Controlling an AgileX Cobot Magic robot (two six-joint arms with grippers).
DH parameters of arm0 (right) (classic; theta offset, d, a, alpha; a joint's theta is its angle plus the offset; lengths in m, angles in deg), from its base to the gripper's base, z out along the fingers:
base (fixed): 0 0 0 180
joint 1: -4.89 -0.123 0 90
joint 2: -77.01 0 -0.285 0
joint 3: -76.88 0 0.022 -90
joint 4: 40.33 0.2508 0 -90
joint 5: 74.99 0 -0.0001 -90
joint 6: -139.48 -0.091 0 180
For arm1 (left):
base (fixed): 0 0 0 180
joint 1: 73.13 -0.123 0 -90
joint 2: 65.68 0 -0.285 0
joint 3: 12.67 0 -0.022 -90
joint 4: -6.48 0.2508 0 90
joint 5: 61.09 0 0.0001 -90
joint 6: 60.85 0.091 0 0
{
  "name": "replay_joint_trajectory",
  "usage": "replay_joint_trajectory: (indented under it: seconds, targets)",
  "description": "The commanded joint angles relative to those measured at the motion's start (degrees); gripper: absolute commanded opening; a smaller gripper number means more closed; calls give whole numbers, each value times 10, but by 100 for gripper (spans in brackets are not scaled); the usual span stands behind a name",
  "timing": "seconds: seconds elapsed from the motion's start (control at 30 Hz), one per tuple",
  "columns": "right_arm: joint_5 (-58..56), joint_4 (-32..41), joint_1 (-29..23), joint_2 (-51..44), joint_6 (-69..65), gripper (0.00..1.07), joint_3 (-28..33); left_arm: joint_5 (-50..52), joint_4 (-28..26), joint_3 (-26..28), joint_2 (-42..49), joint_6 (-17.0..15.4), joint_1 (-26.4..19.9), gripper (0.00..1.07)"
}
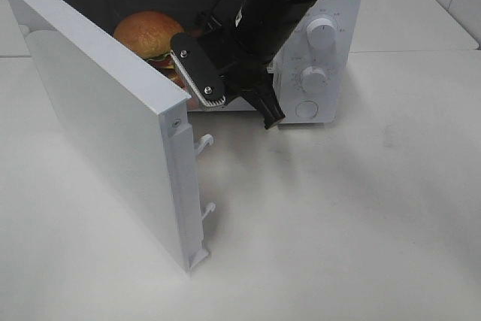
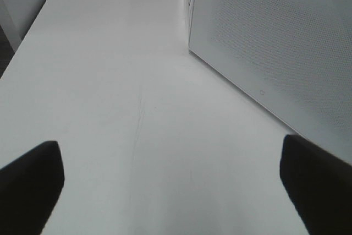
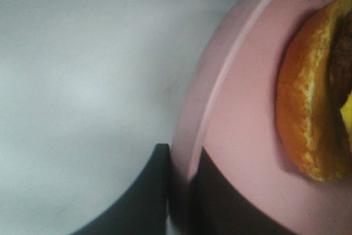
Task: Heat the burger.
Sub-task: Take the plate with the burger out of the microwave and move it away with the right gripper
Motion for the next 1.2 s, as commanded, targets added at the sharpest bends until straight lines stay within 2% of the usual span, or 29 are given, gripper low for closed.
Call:
replay_joint_trajectory:
  seconds: [0.03, 0.3, 0.47, 0.57, 0.63, 1.2]
  targets:
    - [26, -1, 8, -41, 3, 0, 34, 2, -1, -2, 3, 0, 0, 100]
    - [36, -1, 8, -74, 4, 0, 78, 2, -1, -2, 3, 0, 0, 100]
    - [49, 2, 7, -119, 10, 0, 132, 2, -1, -2, 3, 0, 0, 100]
    - [51, 3, 6, -125, 10, 0, 139, 2, -1, -2, 3, 0, 0, 100]
    - [65, 10, 6, -152, 10, 0, 177, 2, -1, -2, 3, 0, 0, 100]
    - [120, 12, 6, -278, 10, 0, 325, 2, -1, -2, 3, 0, 0, 100]
